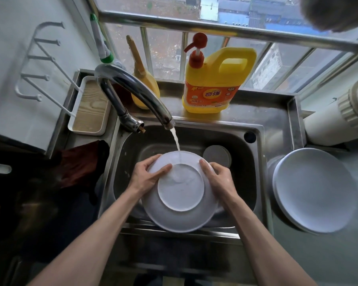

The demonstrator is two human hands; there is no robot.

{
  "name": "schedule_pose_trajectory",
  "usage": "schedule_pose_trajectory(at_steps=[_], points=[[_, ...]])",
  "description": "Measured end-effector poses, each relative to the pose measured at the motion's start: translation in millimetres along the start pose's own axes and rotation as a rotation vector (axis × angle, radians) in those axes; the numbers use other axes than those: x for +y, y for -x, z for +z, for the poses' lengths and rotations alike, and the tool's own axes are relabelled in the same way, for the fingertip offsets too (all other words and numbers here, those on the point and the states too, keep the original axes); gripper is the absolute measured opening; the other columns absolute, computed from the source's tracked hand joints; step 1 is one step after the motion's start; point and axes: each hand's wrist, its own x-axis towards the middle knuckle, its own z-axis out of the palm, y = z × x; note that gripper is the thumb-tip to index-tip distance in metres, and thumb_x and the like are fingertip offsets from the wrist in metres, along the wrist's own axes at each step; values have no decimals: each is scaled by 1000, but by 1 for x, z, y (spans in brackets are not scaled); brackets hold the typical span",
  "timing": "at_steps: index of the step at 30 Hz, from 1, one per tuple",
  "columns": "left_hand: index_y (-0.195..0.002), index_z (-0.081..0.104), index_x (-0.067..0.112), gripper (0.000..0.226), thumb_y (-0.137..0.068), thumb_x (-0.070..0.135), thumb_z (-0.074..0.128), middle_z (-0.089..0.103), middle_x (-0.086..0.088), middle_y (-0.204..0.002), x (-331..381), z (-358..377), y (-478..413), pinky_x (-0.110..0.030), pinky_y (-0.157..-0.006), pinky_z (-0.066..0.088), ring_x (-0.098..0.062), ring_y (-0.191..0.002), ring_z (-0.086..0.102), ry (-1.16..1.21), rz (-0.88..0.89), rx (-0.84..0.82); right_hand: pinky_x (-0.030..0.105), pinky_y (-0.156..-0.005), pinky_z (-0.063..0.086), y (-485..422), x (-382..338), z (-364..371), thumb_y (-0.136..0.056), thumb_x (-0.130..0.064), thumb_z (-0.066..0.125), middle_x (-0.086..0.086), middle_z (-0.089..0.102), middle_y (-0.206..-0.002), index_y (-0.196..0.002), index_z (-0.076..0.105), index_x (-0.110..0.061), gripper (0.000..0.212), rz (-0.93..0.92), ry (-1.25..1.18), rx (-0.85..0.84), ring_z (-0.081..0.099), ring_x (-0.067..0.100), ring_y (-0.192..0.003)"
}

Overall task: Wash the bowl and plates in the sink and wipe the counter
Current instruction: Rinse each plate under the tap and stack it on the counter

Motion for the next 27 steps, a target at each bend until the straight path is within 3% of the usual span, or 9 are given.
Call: schedule_pose_trajectory(at_steps=[5,8,12,16,17,19,22,24,27], points=[[-145,56,24,75,-81,53,79,57,5,-135,1,-1,2,-41,-106,50,-18,-123,56,-59,-89,29,35,-63,54,-3,2,11,-97,-61,60,3,70,-68,-78,71,-2,63,20,-49,101,66,22,-64],[-129,62,21,62,-81,58,77,63,2,-121,-3,5,7,-35,-90,51,-19,-109,61,-22,-191,174,32,-59,46,3,5,20,-102,-59,53,-3,63,-55,-62,65,-10,64,58,-81,210,57,14,-56],[-88,72,14,34,-93,47,71,72,1,-81,-9,6,3,-27,-62,47,-17,-76,65,44,-194,347,32,-57,43,12,13,25,-108,-51,45,-5,55,-51,-63,57,-13,60,105,-114,183,52,14,-53],[-64,64,15,45,-102,39,60,59,6,-56,-8,0,-9,-29,-57,40,-15,-61,51,-105,-97,304,24,-65,46,11,12,17,-107,-30,52,-7,65,-77,-80,64,-15,33,-17,-60,55,58,10,-71],[-67,67,13,47,-102,42,59,63,2,-59,-7,-2,-12,-33,-61,42,-17,-62,55,-170,-60,266,24,-72,49,9,10,16,-104,-32,58,-8,70,-90,-93,70,-17,22,-48,-19,19,64,9,-82],[-71,68,12,48,-102,47,58,66,-4,-64,-3,-4,-17,-38,-63,45,-19,-64,57,-256,26,209,26,-75,55,6,3,14,-97,-46,68,-2,76,-96,-103,75,-17,30,-36,23,-35,70,10,-87],[-78,65,16,41,-104,46,53,67,-1,-74,13,3,-17,-38,-67,43,-19,-72,60,-372,122,140,33,-63,55,2,-8,13,-82,-71,73,9,75,-75,-78,69,-3,68,98,-9,-76,68,18,-64],[-108,68,24,33,-104,50,48,69,-1,-107,23,17,-14,-40,-86,44,-23,-103,62,-571,145,89,31,-57,49,2,-13,15,-83,-73,70,5,64,-62,-66,58,-11,66,88,9,-50,58,16,-57],[-136,53,34,62,-91,77,45,50,-6,-139,30,40,-10,-54,-117,19,-28,-140,37,-738,94,39,29,-54,39,7,-14,25,-92,-66,64,-1,52,-56,-58,49,-17,62,-2,-24,21,47,12,-53]])
